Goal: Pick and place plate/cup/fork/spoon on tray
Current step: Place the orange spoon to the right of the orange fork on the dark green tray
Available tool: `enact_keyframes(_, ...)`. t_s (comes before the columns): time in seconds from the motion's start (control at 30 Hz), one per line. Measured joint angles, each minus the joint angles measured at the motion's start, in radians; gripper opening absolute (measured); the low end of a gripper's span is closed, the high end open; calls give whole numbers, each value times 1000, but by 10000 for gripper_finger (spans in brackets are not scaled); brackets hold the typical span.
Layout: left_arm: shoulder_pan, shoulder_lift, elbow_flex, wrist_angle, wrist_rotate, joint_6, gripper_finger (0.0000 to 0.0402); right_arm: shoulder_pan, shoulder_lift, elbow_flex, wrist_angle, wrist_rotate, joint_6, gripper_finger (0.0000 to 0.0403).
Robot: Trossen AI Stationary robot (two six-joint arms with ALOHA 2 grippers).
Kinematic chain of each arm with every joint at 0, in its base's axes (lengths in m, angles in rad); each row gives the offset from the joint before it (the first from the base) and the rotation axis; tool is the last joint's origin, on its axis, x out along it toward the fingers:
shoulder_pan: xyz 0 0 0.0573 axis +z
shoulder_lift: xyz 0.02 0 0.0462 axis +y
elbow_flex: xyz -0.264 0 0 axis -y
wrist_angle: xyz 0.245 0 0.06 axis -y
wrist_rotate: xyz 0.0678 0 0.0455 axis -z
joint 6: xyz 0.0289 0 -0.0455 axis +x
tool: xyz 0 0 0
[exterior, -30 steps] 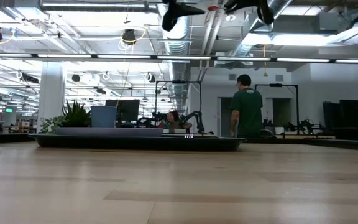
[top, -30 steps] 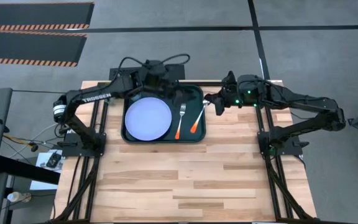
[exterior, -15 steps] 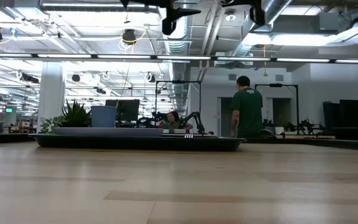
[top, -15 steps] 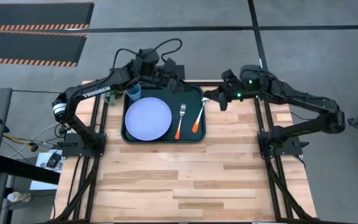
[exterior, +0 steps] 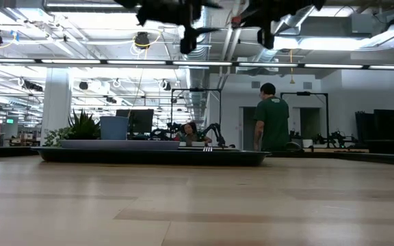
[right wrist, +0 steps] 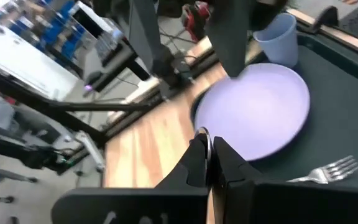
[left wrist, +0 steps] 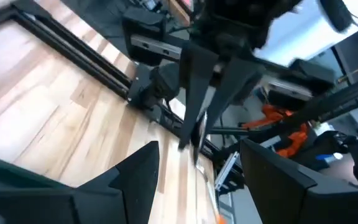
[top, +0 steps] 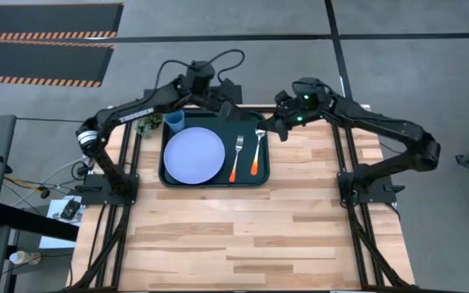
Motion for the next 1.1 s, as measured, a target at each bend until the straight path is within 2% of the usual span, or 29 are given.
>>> enact_keyframes(0.2,26,100,0,18,83,-14,210,-16,49,0,-1,-5,-34,5)
enact_keyframes(0.4,54,130,0,105,153,-8,210,-45,62,0,0,-27,-44,5)
enact_keyframes(0.6,51,130,0,147,144,60,210,-79,101,0,24,-68,-35,5)
enact_keyframes(0.77,33,130,0,139,68,126,210,-81,149,1,61,-123,-10,6)
enact_keyframes(1.1,32,130,0,83,71,138,210,-86,139,1,71,-124,-9,6)
